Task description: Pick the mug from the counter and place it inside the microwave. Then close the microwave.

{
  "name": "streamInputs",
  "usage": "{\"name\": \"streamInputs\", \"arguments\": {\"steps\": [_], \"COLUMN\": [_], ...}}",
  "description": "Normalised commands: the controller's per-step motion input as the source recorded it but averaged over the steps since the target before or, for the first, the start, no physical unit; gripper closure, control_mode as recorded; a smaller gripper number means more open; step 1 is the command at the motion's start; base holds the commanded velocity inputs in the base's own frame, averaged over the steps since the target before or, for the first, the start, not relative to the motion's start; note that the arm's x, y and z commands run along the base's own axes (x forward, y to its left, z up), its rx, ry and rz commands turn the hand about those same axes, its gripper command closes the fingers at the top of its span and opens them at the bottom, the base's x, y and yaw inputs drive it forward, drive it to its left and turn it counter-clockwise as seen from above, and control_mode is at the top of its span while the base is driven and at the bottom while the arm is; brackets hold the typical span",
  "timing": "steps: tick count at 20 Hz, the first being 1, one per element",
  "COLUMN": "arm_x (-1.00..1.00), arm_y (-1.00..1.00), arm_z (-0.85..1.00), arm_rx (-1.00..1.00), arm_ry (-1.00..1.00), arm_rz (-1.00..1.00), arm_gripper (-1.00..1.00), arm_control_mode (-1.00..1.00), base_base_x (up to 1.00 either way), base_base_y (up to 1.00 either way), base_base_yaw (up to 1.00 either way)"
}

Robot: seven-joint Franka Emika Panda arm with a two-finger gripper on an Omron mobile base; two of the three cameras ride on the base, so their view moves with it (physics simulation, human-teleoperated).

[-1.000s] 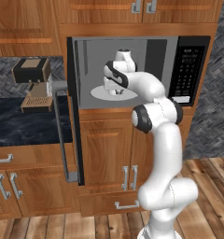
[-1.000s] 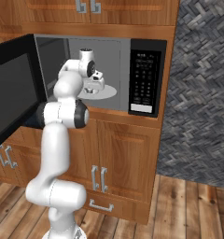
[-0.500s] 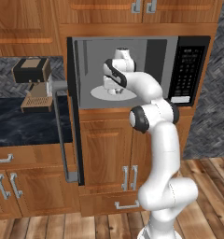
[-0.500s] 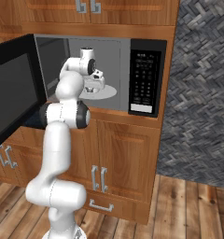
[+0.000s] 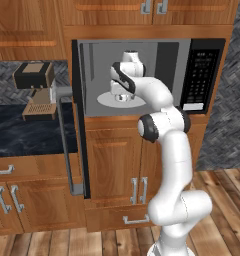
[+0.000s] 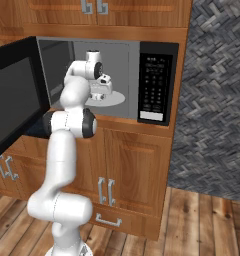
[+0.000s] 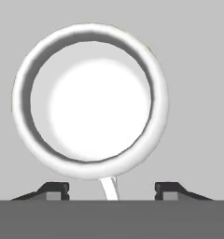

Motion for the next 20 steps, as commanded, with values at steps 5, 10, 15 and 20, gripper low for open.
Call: {"name": "streamInputs", "arguments": {"steps": [5,10,15,20], "arm_x": [-0.51,-0.75,-0.68,-0.54], "arm_y": [-0.05,-0.17,-0.1,-0.02], "arm_z": [-0.09,-0.02,-0.07,-0.45], "arm_rx": [0.0,0.01,0.0,0.0], "arm_ry": [-0.07,-0.14,-0.08,-0.19], "arm_rz": [0.0,0.0,0.0,0.0], "arm_gripper": [-1.0,-1.0,-1.0,-1.0], "arm_control_mode": [-1.0,-1.0,-1.0,-1.0], "base_base_x": [0.0,0.0,0.0,0.0], "base_base_y": [0.0,0.0,0.0,0.0], "base_base_yaw": [0.0,0.0,0.0,0.0]}}
